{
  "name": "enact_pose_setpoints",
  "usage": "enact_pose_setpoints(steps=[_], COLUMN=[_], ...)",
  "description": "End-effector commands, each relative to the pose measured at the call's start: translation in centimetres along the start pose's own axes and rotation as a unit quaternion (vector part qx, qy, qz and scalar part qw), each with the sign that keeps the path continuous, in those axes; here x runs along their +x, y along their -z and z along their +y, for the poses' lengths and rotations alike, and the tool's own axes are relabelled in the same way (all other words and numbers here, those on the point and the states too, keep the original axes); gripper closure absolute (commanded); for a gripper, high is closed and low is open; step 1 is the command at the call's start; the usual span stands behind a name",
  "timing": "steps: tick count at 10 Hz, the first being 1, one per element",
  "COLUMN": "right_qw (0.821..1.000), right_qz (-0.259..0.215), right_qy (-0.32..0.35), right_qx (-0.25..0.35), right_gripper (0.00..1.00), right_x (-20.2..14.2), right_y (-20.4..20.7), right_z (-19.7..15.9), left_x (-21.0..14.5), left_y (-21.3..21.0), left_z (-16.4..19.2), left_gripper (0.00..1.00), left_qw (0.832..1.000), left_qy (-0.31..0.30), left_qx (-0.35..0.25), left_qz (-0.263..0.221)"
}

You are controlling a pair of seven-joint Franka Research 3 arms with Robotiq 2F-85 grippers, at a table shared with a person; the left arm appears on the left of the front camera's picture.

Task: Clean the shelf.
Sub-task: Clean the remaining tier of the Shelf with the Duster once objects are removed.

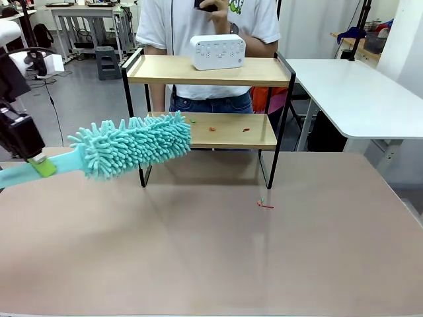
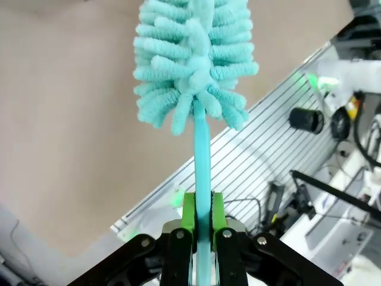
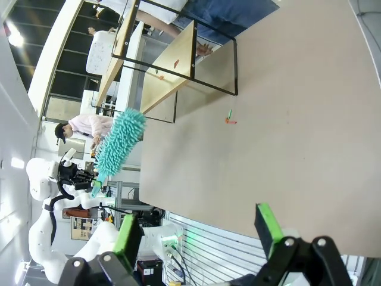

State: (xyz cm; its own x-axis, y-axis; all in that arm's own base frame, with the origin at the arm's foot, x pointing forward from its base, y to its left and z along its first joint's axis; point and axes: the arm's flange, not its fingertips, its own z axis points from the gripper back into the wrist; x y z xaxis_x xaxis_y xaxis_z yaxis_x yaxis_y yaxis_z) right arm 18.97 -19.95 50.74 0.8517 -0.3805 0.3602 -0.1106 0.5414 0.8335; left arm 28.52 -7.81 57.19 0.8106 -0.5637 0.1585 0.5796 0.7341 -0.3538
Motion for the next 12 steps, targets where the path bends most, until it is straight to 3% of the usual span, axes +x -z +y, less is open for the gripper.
enact_pose_setpoints(steps=[1, 2, 5, 9, 12], right_qw=[1.000, 1.000, 1.000, 1.000, 1.000], right_qz=[-0.007, -0.007, -0.007, -0.007, -0.007], right_qy=[-0.012, -0.012, -0.012, -0.012, -0.012], right_qx=[0.010, 0.010, 0.010, 0.010, 0.010], right_gripper=[0.00, 0.00, 0.00, 0.00, 0.00], right_x=[0.2, 0.2, 0.2, 0.2, 0.2], right_y=[0.0, 0.0, 0.0, 0.0, 0.0], right_z=[0.1, 0.1, 0.1, 0.1, 0.1], left_x=[-1.1, 0.0, 4.1, 5.4, 6.8], left_y=[-0.6, 0.0, 2.6, 1.9, 2.7], left_z=[0.3, 0.0, -1.3, -2.4, -2.3], left_gripper=[0.88, 0.88, 0.88, 0.88, 0.88], left_qw=[1.000, 1.000, 0.999, 0.996, 0.991], left_qy=[0.024, 0.000, 0.005, -0.027, -0.066], left_qx=[0.004, 0.000, 0.031, 0.060, 0.089], left_qz=[0.005, 0.000, 0.006, -0.061, -0.073])
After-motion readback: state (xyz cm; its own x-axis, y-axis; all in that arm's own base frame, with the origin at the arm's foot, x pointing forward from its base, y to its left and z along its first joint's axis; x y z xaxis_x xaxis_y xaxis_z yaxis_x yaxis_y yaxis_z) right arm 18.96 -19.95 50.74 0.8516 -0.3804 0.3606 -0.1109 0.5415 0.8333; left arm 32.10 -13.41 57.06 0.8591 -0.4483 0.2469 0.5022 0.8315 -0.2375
